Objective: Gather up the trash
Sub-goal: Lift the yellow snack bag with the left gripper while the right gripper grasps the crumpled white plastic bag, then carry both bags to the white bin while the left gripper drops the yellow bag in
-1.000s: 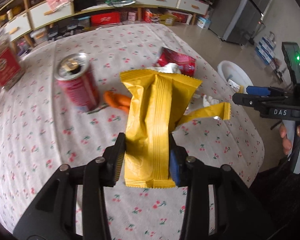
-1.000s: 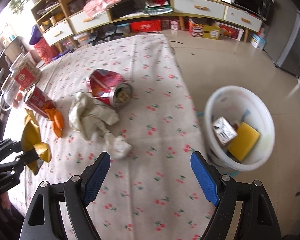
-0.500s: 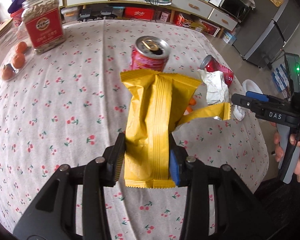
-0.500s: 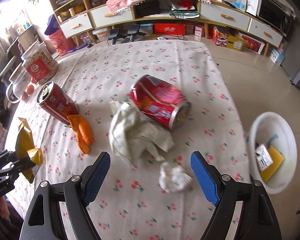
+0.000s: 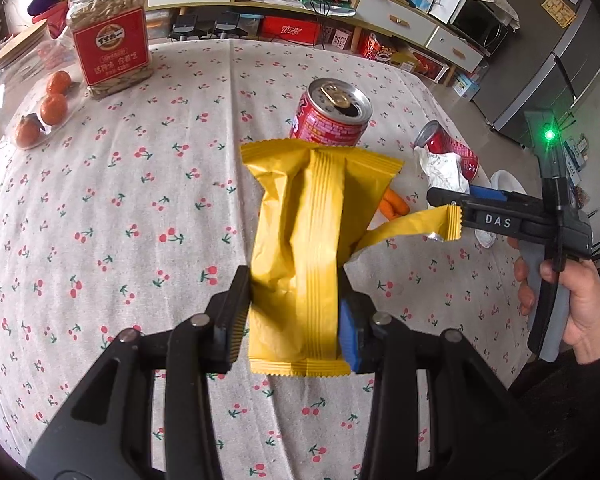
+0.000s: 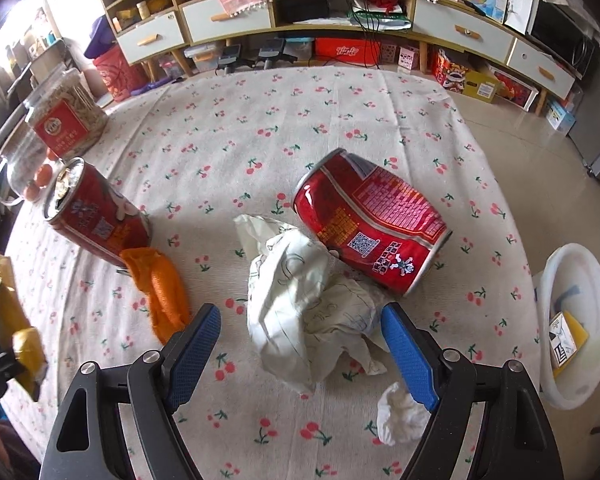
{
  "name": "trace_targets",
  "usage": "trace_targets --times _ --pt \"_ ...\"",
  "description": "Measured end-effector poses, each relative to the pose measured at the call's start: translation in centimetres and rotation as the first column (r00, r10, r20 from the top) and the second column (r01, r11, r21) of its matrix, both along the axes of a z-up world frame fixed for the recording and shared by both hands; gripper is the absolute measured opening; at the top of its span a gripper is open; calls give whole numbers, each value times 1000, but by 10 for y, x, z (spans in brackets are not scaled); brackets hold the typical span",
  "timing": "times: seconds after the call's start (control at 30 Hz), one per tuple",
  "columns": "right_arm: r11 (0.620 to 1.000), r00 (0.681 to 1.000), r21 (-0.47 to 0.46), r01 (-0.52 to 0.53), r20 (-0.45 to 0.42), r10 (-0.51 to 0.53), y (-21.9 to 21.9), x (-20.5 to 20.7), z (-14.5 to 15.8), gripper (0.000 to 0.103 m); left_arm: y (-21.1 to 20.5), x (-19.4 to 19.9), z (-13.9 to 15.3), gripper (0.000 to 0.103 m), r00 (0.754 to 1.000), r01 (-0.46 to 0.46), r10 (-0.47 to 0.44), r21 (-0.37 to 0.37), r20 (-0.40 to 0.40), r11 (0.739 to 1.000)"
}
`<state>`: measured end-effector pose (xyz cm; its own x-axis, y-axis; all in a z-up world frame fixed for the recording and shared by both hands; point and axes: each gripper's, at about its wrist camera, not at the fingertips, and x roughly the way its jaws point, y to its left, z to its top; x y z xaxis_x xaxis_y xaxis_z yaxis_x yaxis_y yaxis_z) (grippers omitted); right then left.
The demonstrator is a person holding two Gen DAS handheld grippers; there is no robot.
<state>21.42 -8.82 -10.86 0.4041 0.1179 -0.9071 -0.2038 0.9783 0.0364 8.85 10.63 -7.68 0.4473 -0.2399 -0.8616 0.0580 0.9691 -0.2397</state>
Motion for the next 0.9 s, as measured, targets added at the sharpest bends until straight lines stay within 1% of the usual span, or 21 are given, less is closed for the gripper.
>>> trace_targets --times 0.03,0.07,0.1,0.13,0.2,0.23,0.27,0.37,0.6,0.77,0.9 --pt "1000 1000 0 2 -3 -2 -1 0 -1 78 0 0 0 41 1000 -1 1 0 1 1000" --pt "1000 1000 0 3 -7 -3 -2 0 -2 69 0 0 0 41 1000 -1 1 0 1 1000" --pt "1000 1000 -2 2 -11 -2 -2 0 -3 63 0 0 0 41 1000 -1 1 0 1 1000" --pt "1000 1000 -3 0 -14 0 -3 0 -3 55 0 0 0 41 1000 0 0 1 1 1000" --pt "1000 1000 10 -5 -17 5 -4 -1 -3 49 -1 -1 1 41 1000 -1 1 2 5 1000" --pt "1000 1000 11 -7 -17 7 -4 -2 -2 44 -1 -1 2 41 1000 -2 2 2 8 1000" --pt "1000 1000 12 -13 -15 13 -4 -3 0 42 -2 0 3 41 1000 -2 2 2 10 1000" --pt "999 999 21 -36 -5 36 -2 -9 6 39 -4 2 7 41 1000 -1 1 3 24 1000" --pt "996 997 64 -65 33 63 -8 -27 29 39 -12 5 14 41 999 6 -6 4 51 1000" --pt "996 997 79 -50 68 44 -25 -39 46 39 -26 5 18 41 997 23 -23 1 69 1000" --pt "997 996 81 -19 92 11 -49 -46 57 39 -42 8 24 41 995 44 -43 -5 85 999"
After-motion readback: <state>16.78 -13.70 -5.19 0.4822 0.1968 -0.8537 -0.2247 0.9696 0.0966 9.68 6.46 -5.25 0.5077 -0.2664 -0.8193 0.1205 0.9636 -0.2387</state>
